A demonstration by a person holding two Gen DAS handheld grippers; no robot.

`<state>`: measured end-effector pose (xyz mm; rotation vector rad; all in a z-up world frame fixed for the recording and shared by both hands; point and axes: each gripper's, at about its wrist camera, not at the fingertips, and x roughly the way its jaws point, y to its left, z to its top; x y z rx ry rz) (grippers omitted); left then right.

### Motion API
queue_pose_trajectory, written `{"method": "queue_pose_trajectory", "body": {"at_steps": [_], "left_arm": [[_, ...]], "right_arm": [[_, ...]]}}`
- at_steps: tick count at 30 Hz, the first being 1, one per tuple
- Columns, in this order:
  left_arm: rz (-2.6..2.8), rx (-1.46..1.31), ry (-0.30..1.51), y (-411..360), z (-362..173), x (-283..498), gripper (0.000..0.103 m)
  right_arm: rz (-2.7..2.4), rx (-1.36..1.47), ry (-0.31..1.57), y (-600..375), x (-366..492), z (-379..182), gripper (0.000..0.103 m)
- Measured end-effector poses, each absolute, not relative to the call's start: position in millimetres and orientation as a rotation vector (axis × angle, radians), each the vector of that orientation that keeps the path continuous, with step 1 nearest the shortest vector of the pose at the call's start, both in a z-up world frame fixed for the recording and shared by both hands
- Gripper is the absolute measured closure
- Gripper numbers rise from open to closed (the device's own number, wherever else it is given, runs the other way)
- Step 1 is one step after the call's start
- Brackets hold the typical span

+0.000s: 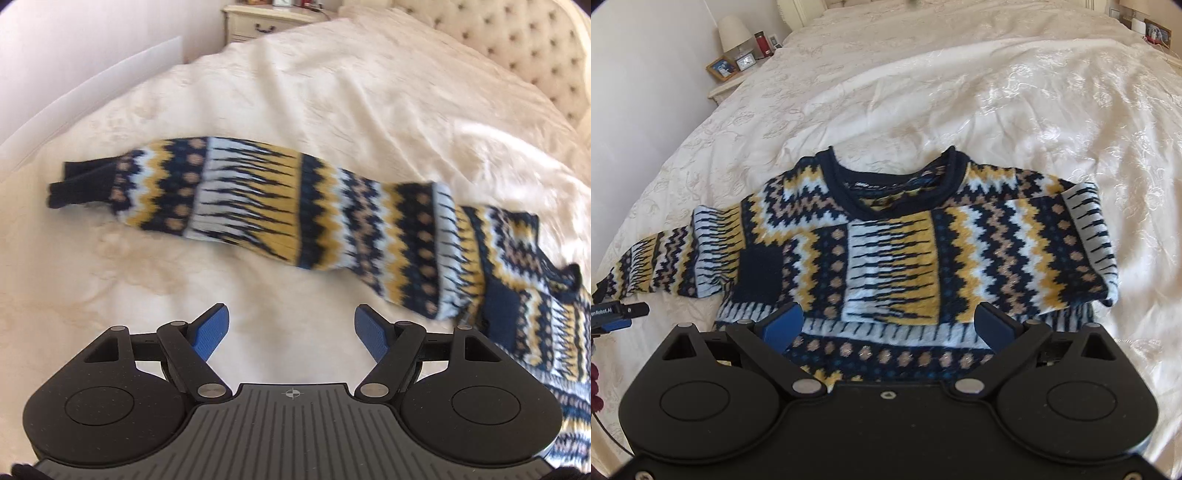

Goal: Fold small clothes
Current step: 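Grasp the other navy sleeve cuff with the left tool and lift it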

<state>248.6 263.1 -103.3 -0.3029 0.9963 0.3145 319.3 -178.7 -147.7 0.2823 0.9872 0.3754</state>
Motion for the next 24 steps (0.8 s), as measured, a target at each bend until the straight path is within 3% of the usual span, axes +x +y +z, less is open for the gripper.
{"method": "queue_pose_trajectory", "body": {"at_steps": [9, 20, 22, 23, 24], "left_arm": [[0.477, -0.418, 0.898, 368, -101, 244, 0.029], [0.473, -0.512, 0.874, 408, -128, 274, 0.03], [0.496, -0.543, 0.866, 413, -131, 276, 0.04], [0.505, -0.556, 0.868, 415, -132, 276, 0.059], [0.504, -0.566, 0.878, 417, -132, 277, 0.067]], "right_arm": [[0.422, 0.273, 0.994, -132, 303, -134, 0.003], [0.443, 0.25, 1.008, -101, 292, -126, 0.003], [0.443, 0.245, 1.011, -100, 290, -126, 0.003], [0.443, 0.246, 1.013, -101, 289, -126, 0.003], [0.442, 0.248, 1.015, -101, 288, -126, 0.003]]}}
